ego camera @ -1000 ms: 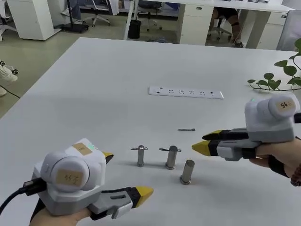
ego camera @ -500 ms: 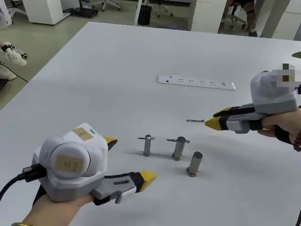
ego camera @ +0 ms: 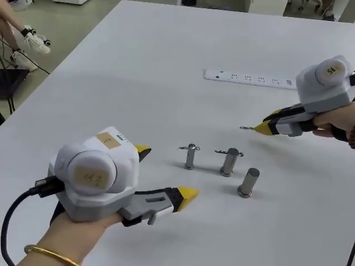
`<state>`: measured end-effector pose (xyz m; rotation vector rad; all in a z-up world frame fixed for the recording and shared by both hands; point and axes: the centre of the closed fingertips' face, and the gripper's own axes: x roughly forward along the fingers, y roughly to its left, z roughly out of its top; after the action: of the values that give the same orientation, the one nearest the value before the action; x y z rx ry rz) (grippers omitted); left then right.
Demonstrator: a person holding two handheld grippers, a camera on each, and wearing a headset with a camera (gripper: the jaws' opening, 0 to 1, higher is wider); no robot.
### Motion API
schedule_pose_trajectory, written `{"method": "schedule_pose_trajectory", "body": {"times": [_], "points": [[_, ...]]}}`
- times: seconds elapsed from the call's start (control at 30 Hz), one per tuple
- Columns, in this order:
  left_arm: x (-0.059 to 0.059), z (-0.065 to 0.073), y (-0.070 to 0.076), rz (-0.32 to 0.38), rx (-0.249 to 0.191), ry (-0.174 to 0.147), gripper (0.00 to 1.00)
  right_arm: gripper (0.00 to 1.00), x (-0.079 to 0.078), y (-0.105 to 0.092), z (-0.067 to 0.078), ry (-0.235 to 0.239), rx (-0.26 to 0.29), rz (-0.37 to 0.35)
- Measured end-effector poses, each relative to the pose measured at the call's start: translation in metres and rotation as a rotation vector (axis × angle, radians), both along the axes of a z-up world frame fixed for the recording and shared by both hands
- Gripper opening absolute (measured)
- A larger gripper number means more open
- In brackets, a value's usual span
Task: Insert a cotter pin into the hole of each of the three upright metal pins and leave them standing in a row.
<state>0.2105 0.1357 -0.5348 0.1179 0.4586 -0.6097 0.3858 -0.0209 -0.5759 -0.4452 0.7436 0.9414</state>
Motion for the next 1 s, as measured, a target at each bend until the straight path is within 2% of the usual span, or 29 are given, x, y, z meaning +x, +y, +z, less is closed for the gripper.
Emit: {"method": "schedule_pose_trajectory", "body": {"times": [0.13, 0.23, 0.33, 0.43, 0.5, 0.57, 0.9, 1.0], "points": [[0.001, 0.000, 0.002, 0.006, 0.001, 0.002, 0.66, 0.15, 0.006, -0.001, -0.011, 0.001, -0.064, 0.038], [0.001, 0.000, 0.003, 0.008, 0.004, 0.000, 0.66, 0.14, 0.010, 0.000, -0.014, 0.008, -0.077, 0.045], [0.001, -0.001, 0.003, 0.008, 0.007, 0.002, 0.66, 0.12, 0.025, -0.009, -0.022, 0.007, -0.133, 0.070], [0.002, -0.002, 0.003, 0.003, 0.014, 0.000, 0.66, 0.10, 0.028, -0.011, -0.026, 0.027, -0.158, 0.080], [0.002, -0.002, 0.002, -0.002, 0.020, -0.001, 0.66, 0.10, 0.034, -0.012, -0.028, 0.021, -0.174, 0.098], [0.001, -0.003, 0.001, -0.008, 0.027, 0.000, 0.66, 0.09, 0.030, -0.010, -0.030, 0.040, -0.182, 0.114], [-0.001, -0.002, 0.001, -0.011, 0.031, -0.003, 0.66, 0.07, 0.025, -0.010, -0.032, 0.069, -0.249, 0.177], [-0.001, -0.003, 0.002, -0.009, 0.030, -0.002, 0.65, 0.05, 0.021, -0.011, -0.034, 0.096, -0.255, 0.199]]}}
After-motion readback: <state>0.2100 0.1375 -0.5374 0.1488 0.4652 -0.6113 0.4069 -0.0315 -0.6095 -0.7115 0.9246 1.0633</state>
